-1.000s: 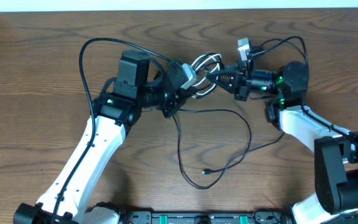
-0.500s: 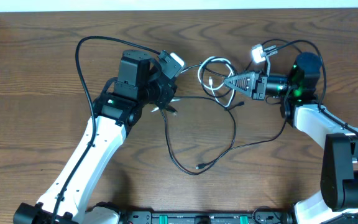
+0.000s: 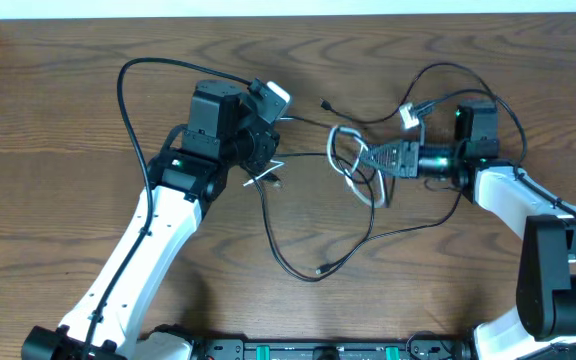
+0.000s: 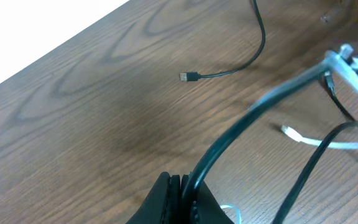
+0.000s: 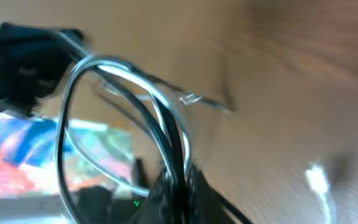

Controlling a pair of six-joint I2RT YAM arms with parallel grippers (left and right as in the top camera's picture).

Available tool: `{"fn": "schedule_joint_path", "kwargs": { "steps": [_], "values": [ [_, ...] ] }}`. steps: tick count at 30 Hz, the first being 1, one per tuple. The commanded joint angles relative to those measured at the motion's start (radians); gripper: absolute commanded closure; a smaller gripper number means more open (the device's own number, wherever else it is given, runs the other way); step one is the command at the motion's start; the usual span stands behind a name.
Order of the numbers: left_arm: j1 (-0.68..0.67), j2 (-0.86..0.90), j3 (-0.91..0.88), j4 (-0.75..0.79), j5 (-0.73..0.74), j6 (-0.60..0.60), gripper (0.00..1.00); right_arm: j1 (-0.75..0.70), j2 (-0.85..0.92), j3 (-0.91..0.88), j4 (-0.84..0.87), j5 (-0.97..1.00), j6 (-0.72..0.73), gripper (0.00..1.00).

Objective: Untangle cables

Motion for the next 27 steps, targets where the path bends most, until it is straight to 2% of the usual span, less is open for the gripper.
{"fn": "schedule_joint_path", "kwargs": {
  "steps": [1,4,7,9,11,18,23,24,27],
  "values": [
    [0.062,-0.007,0.010,0.005,-0.039,-0.026,0.92,-0.008,-0.001,-0.006,-0.186,0.443,-0.128,0.99],
    [0.124,-0.007,0.010,0.005,-0.038,-0.086,0.92,-0.008,-0.001,-0.006,-0.330,0.726,-0.128,0.99],
    [0.172,-0.007,0.010,0.005,-0.033,-0.132,0.92,-0.008,-0.001,-0.006,-0.386,0.883,-0.128,0.99],
    [0.190,-0.007,0.010,0.002,-0.026,-0.131,0.92,-0.008,-0.001,-0.006,-0.389,0.917,-0.128,0.92],
    [0.197,-0.007,0.010,0.000,-0.026,-0.131,0.93,-0.008,-0.001,-0.006,-0.381,0.938,-0.128,0.80],
    [0.197,-0.007,0.010,0.000,-0.026,-0.131,0.92,-0.008,-0.001,-0.006,-0.369,0.936,-0.127,0.78],
    [0.197,-0.007,0.010,-0.010,0.004,-0.131,0.93,-0.008,-0.001,-0.006,-0.347,0.859,-0.128,0.65],
    [0.197,-0.007,0.010,-0.011,0.003,-0.131,0.92,-0.008,-0.001,-0.006,-0.335,0.837,-0.128,0.59],
    [0.197,-0.007,0.010,-0.013,0.004,-0.131,0.92,-0.008,-0.001,-0.006,-0.289,0.749,-0.128,0.34]
  ]
}}
